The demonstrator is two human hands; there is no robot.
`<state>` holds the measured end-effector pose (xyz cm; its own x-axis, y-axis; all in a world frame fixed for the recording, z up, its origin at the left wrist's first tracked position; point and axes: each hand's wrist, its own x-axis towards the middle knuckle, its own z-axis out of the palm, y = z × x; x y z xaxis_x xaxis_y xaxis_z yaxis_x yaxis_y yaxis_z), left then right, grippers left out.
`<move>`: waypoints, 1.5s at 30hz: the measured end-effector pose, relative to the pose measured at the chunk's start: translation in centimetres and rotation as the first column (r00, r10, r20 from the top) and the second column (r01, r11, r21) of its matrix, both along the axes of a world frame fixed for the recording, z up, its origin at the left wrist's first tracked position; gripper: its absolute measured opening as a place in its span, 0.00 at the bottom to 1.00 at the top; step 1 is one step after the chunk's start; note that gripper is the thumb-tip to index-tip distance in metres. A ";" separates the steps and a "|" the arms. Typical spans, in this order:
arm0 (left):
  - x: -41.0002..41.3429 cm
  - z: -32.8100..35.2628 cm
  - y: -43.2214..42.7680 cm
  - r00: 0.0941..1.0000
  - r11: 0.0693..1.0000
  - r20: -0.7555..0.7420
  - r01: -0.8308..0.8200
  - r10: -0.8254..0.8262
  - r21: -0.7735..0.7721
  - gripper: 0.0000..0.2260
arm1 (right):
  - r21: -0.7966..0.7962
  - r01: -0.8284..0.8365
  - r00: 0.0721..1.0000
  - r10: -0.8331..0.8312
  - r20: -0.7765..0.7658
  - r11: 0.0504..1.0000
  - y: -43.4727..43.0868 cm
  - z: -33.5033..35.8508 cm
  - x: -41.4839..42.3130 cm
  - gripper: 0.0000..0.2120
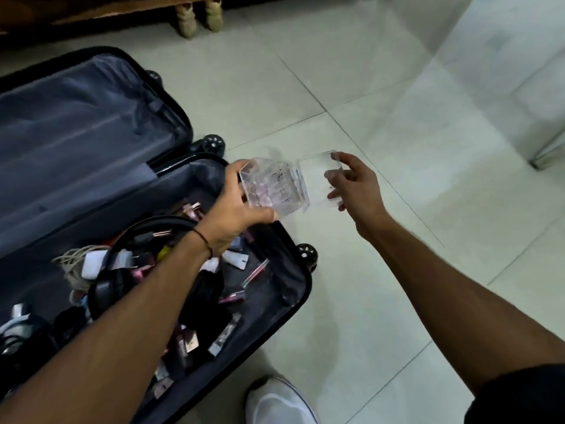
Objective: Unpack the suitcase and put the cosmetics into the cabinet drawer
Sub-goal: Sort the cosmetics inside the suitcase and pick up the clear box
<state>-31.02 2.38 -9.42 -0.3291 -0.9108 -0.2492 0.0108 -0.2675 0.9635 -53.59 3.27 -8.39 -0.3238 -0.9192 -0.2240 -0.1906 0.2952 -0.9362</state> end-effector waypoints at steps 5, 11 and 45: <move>-3.7 -1.8 -4.3 0.929 0.978 0.338 0.188 -0.148 -0.090 0.42 | 0.061 0.097 0.995 -0.096 -0.018 0.993 -0.6 -1.8 -3.6 0.17; -7.0 -2.6 -5.9 0.559 0.876 0.803 0.471 -0.206 -0.103 0.45 | 0.187 0.135 0.991 -0.136 -0.007 0.973 -1.0 -3.9 -5.9 0.14; -2.9 -4.6 4.3 -0.011 0.834 0.999 0.551 -0.033 0.033 0.43 | 0.215 0.146 0.975 -0.103 -0.198 0.966 6.8 -9.1 -1.2 0.14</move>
